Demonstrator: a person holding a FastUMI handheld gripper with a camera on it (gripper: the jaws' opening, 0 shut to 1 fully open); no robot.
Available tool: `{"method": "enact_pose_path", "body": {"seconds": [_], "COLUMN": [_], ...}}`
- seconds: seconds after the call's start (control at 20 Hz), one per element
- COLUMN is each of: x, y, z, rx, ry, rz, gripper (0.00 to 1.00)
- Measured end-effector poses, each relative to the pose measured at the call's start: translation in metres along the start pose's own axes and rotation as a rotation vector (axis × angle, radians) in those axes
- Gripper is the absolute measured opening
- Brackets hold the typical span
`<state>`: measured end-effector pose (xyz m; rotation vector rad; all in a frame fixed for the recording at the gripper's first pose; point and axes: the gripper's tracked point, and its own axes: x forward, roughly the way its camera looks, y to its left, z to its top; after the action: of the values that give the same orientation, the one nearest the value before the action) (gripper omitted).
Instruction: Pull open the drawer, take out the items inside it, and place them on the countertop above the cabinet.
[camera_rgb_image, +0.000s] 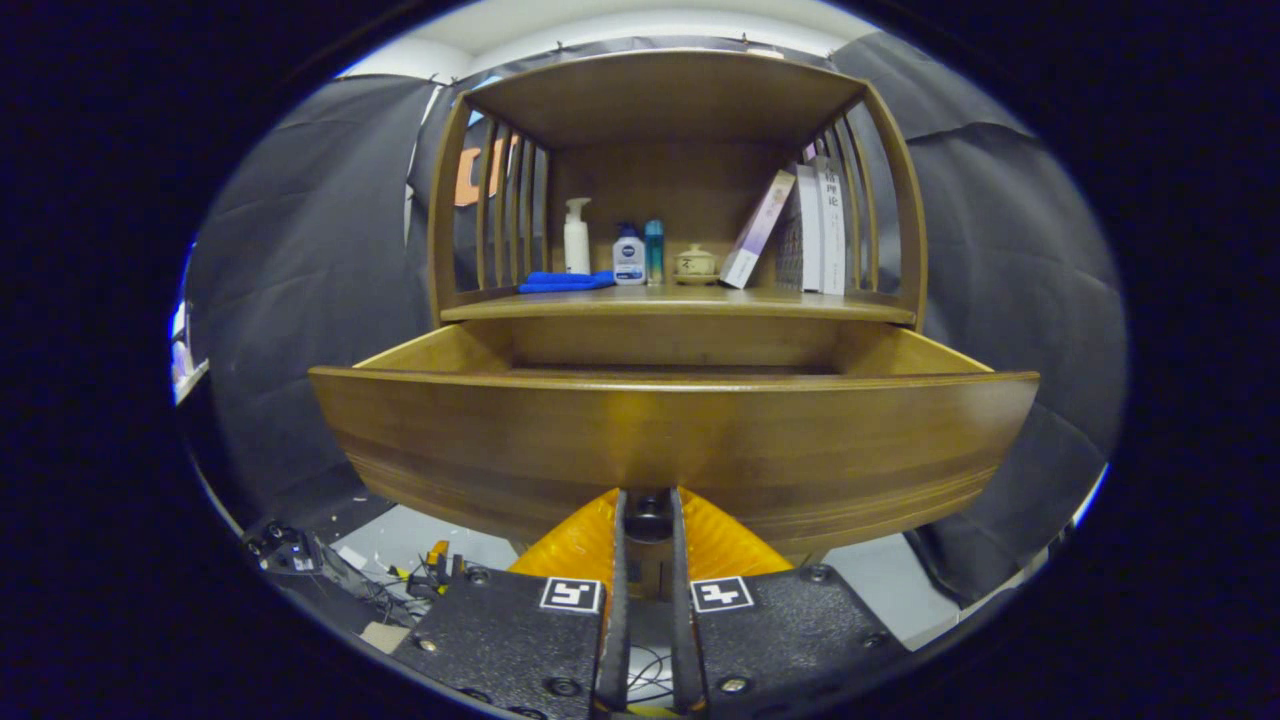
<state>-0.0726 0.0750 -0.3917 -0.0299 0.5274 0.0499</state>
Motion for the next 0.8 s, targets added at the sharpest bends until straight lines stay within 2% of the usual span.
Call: {"method": "enact_pose_path", "body": {"seconds": [0.2,0.35,0.6,0.8], "x": [-0.005,-0.019,-0.044,-0.034], "y": [0.001,0.004,0.022,0.026], "z": [-0.002,0.007,0.046,0.086], "rx": [-0.015,-0.022,-0.053,-0.099], "ry": [0.045,0.076,0.092,0.11], "rz": [0.013,0.041,0.154,0.16], "gripper": [0.2,0.34,0.63,0.77]}}
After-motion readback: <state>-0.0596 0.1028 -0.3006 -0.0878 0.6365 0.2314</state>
